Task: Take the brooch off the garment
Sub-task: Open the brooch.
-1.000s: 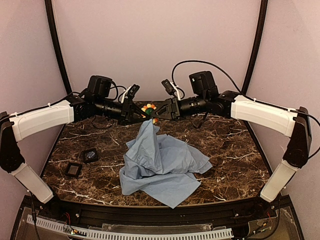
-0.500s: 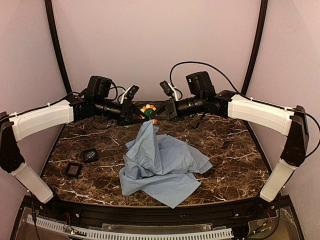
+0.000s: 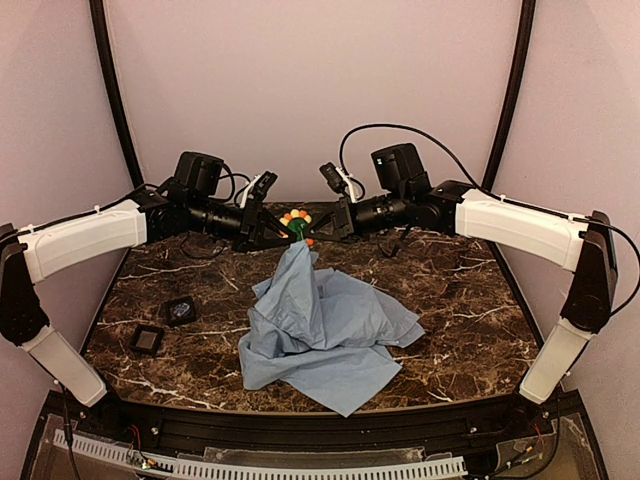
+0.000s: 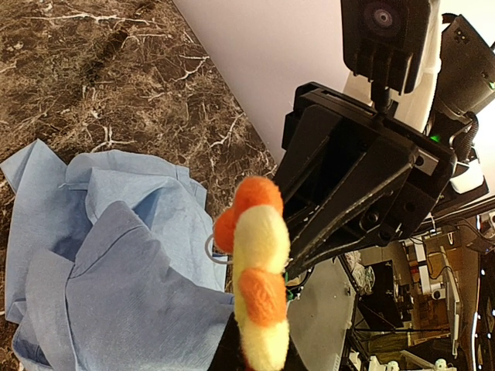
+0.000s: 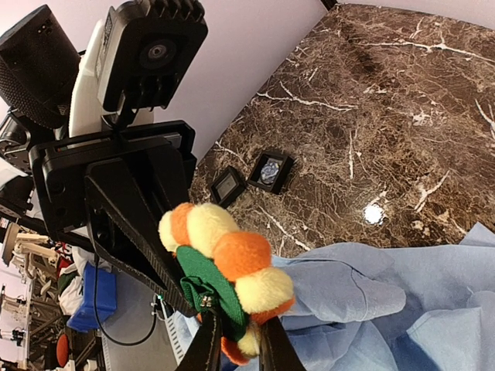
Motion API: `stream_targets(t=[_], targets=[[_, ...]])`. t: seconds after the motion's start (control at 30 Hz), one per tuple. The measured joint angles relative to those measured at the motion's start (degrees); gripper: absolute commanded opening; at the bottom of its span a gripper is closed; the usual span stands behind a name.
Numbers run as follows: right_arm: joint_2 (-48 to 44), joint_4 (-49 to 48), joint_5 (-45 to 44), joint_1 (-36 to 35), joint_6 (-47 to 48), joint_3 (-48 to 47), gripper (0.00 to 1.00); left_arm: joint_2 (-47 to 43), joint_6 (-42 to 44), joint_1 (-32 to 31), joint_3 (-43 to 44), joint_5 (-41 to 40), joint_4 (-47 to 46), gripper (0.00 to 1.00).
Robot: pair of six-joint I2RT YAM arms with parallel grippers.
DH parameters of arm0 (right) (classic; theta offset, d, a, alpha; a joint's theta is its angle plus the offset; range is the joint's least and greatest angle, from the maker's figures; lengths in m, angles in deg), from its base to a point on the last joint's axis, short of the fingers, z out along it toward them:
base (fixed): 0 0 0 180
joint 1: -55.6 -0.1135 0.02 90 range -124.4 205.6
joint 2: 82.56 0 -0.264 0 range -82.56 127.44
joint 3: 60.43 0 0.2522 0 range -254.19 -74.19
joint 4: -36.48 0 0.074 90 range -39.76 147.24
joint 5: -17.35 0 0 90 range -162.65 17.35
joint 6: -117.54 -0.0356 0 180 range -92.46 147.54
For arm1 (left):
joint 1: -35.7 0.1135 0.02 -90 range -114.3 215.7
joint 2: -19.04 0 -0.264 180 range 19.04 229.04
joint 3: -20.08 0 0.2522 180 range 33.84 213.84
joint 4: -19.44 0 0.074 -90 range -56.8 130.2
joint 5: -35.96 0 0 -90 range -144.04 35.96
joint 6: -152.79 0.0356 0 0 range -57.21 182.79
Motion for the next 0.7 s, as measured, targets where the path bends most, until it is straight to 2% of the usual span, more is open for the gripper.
stream_targets(t=[0.3, 0.7], targets=[[2.21, 0.72, 1.51, 0.07, 0.09, -2.14, 0.07, 0.09, 0.74, 0.61, 0.79, -0.13, 2.38, 0.01], [4.83, 0.96, 4.20, 0.48, -0.46, -3.43, 0.25, 1.14, 1.40, 1.03, 1.18, 0.07, 3.98, 0.01]])
